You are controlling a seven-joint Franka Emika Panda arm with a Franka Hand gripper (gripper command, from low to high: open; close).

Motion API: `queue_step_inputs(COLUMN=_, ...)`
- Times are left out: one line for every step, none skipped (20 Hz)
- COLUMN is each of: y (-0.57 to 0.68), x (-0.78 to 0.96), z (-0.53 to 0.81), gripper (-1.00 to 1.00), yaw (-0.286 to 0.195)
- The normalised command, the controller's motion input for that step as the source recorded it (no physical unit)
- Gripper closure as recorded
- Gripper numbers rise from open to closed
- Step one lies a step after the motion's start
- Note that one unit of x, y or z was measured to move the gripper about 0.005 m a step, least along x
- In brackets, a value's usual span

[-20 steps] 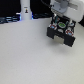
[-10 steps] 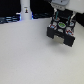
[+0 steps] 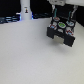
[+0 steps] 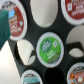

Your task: Open the kcup holder, insert the kcup into the holder, and close the kcup holder

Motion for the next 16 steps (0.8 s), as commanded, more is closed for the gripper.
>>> queue_step_inputs(y=-0.36, x=0.54, z=0.19, gripper=-1.0, yaw=0.059)
queue_step_inputs(y=-0.34, x=0.59, z=0.17, gripper=-1.0, yaw=0.053)
queue_step_inputs(y=-0.34, x=0.56, z=0.16, gripper=-1.0, yaw=0.056)
queue_step_inputs(y=-0.34, x=0.53, z=0.16, gripper=-1.0, yaw=0.062)
queue_step_inputs(y=-0.34, x=0.56, z=0.12, gripper=-1.0, yaw=0.056)
queue_step_inputs(y=-0.31, x=0.52, z=0.15, gripper=-1.0, yaw=0.071)
queue_step_inputs(y=-0.3, x=0.55, z=0.1, gripper=-1.0, yaw=0.062)
queue_step_inputs(y=-0.31, x=0.58, z=0.09, gripper=-1.0, yaw=0.058)
queue_step_inputs(y=-0.31, x=0.6, z=0.08, gripper=-1.0, yaw=0.054)
queue_step_inputs(y=-0.29, x=0.59, z=0.09, gripper=-1.0, yaw=0.061)
queue_step_inputs(y=-0.26, x=0.63, z=0.04, gripper=-1.0, yaw=0.061)
queue_step_inputs(y=-0.23, x=0.64, z=0.05, gripper=-1.0, yaw=0.061)
queue_step_inputs(y=-0.18, x=0.62, z=0.07, gripper=-1.0, yaw=0.067)
queue_step_inputs(y=-0.12, x=0.58, z=0.08, gripper=-1.0, yaw=0.072)
queue_step_inputs(y=-0.08, x=0.57, z=0.08, gripper=-1.0, yaw=0.077)
queue_step_inputs(y=-0.13, x=0.76, z=-0.03, gripper=-1.0, yaw=0.053)
